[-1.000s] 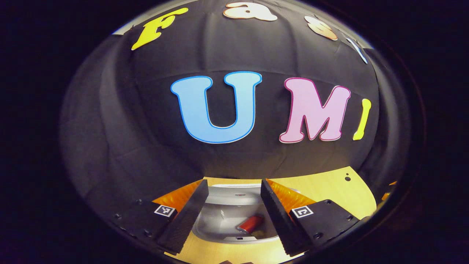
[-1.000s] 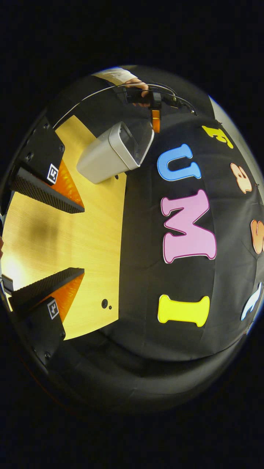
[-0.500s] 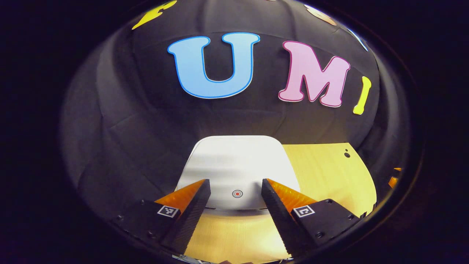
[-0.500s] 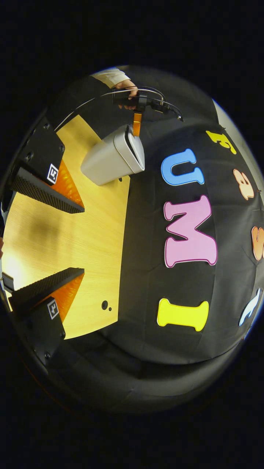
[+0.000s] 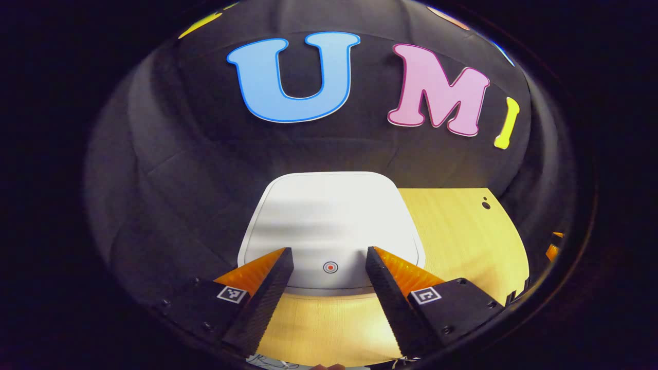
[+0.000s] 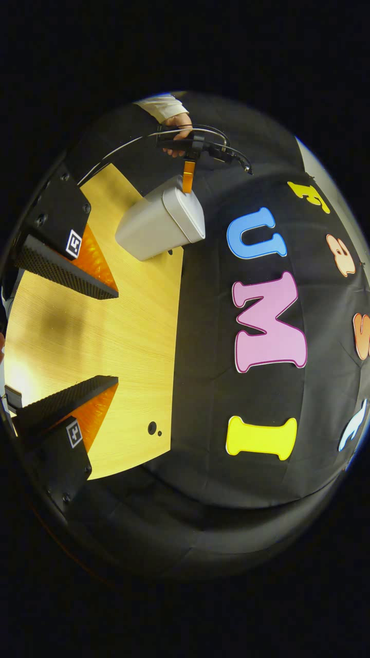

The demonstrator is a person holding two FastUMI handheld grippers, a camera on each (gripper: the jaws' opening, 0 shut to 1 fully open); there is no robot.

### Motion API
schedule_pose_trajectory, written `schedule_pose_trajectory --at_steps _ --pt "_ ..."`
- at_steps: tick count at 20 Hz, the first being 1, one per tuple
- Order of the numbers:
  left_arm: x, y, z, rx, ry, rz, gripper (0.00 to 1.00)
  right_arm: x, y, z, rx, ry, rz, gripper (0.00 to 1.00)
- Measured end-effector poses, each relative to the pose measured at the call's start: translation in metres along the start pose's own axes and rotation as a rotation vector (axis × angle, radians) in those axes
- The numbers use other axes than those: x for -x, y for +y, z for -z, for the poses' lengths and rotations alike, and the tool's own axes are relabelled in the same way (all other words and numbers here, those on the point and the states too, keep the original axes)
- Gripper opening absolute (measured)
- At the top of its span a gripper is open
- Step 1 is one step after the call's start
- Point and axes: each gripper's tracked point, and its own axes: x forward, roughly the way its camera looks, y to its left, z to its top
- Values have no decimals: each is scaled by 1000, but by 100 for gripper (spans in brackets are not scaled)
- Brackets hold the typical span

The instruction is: Press the lid of the desktop garbage bin to open it, pick up the crumpled paper on the desktop and throw it into the bin, then pick up the pop can on the desktop and drop it into the bin, and finally close the garbage bin lid.

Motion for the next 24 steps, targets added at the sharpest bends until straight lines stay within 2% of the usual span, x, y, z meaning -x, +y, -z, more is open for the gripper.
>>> schedule_pose_trajectory --at_steps 3,4,6,9,11,19,24 --pt "0 0 -8 37 -25 23 100 0 4 0 -2 2 -5 97" --pt "1 3 -10 32 -35 8 100 0 4 -1 5 -1 -5 97" --pt "5 2 -21 57 -123 -17 95 4 4 -5 26 -12 3 97" --pt "37 -14 -43 55 -257 4 98 10 13 -12 27 -31 1 97" --pt "58 -29 -52 21 -331 10 98 16 21 -18 34 -49 -1 97" --pt "136 -133 -77 0 -517 166 98 48 61 -64 46 -201 23 97" --pt "171 -168 -73 -19 -588 196 97 78 64 -99 -7 -326 107 97"
